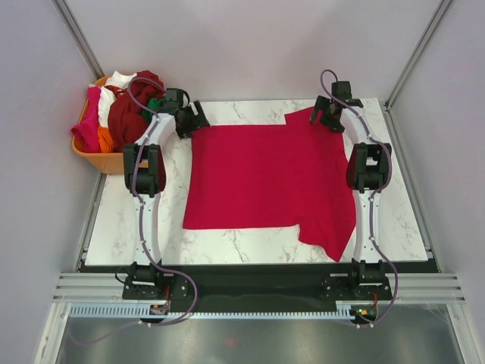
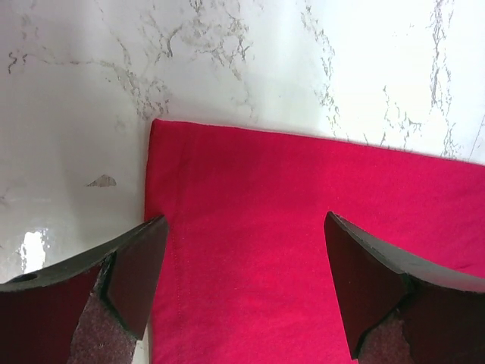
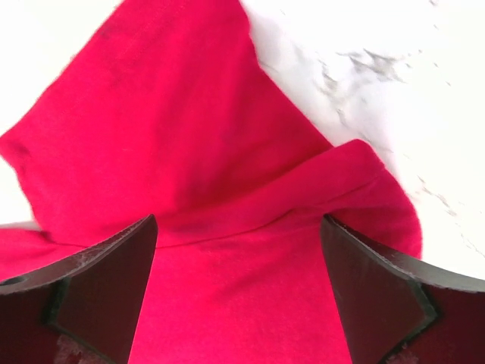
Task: Fold and stack the t-shirts
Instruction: Flatten the tshirt out
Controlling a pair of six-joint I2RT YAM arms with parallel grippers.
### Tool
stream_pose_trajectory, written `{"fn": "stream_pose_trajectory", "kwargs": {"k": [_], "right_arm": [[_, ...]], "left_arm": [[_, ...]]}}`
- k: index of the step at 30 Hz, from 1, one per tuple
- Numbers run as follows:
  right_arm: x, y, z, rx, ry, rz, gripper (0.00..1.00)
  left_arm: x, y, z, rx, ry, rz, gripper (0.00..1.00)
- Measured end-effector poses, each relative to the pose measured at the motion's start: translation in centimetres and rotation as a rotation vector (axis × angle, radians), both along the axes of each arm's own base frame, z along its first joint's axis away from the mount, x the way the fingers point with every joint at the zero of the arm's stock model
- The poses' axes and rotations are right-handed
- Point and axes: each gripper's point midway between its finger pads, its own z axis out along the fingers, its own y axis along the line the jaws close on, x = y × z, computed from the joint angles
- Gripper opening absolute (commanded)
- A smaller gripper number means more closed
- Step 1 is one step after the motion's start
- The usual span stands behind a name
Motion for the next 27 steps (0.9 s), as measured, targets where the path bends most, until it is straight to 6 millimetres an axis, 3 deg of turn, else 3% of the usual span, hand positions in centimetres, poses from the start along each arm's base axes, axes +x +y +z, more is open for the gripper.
{"fn": "stream_pose_trajectory", "kwargs": {"k": [8,11,14,16,19,22,23,24,25,27], "right_arm": [[0.4,0.6,0.6,0.111,-0.023,0.083,0.98],[-1.3,1.0,1.1,0.137,0.002,0.112,0.98],[-3.1,1.5,3.5,0.143,0.004,0.131,0.98],[-4.2,1.8,6.5,0.138,-0.026,0.14,0.98],[-6.8,1.9,13.1,0.112,-0.113,0.139,0.98],[-10.9,1.6,19.9,0.084,-0.226,0.119,0.98],[-11.8,1.4,20.7,0.079,-0.238,0.11,0.98],[-14.3,1.0,22.5,0.066,-0.275,0.083,0.98],[-15.9,0.9,22.9,0.06,-0.284,0.068,0.98],[-19.5,0.5,22.7,0.026,-0.289,0.015,0.98]], "left_arm": [[-0.1,0.0,0.3,0.004,-0.001,0.003,0.99],[-1.3,-0.1,1.0,0.006,0.014,0.0,1.0],[-2.6,0.0,3.6,0.01,0.001,0.002,1.0],[-3.9,0.2,6.2,0.016,-0.021,0.008,1.0],[-6.9,0.6,11.9,0.019,-0.106,0.018,1.0],[-12.0,1.1,16.4,0.025,-0.175,0.033,0.99],[-14.4,1.2,17.2,0.027,-0.183,0.04,0.99],[-16.6,1.3,17.6,0.029,-0.191,0.048,0.97],[-18.6,1.3,17.6,0.03,-0.207,0.058,0.97],[-23.1,0.7,15.5,0.038,-0.162,0.064,0.95]]}}
